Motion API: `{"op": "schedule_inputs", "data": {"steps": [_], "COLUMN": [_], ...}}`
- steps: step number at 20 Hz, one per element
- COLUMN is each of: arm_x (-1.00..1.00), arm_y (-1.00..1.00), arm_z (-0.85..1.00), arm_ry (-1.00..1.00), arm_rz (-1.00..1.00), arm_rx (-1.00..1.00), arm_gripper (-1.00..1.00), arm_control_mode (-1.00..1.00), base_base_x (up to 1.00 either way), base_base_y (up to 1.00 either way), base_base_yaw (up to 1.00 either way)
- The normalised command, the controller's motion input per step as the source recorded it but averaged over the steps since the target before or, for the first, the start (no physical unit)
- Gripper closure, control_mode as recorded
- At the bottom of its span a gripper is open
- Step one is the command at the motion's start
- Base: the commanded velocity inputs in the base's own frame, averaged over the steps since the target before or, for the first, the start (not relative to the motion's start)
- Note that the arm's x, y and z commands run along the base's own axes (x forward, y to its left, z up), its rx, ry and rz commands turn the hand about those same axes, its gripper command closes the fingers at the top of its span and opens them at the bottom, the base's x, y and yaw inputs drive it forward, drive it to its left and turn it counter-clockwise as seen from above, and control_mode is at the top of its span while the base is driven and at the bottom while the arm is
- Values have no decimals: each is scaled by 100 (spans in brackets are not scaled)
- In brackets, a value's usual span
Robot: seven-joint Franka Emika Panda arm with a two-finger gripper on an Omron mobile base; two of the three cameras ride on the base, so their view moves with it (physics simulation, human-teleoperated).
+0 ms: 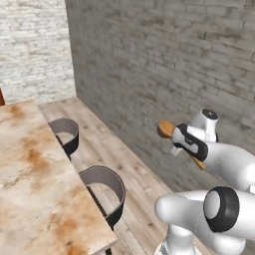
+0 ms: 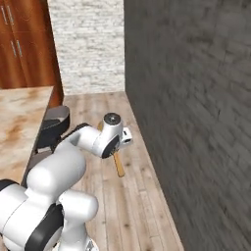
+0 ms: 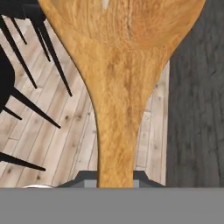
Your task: Organize the utensils by type. Pick up the wooden spoons from the counter and place them in the open cabinet. Then pick up the metallic utensils from the counter and place them in the open drawer.
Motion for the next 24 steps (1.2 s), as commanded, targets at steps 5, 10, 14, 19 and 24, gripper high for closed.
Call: {"op": "schedule_inputs", "data": {"steps": [5, 10, 14, 19, 24], "arm_x": [0, 0, 0, 0, 0], "arm_y": [0, 0, 0, 0, 0], "arm_z": [0, 0, 0, 0, 0], "arm_ry": [0, 0, 0, 0, 0], "arm_rz": [0, 0, 0, 0, 0], "arm_rx": [0, 0, 0, 0, 0], "arm_gripper": [100, 100, 100, 100, 100], "arm_control_mode": [100, 100, 100, 100, 100], "base_base_x": [87, 44, 34, 90, 100], "base_base_y": [-41, -61, -63, -10, 0], "base_base_yaw": [22, 16, 1, 14, 23]}}
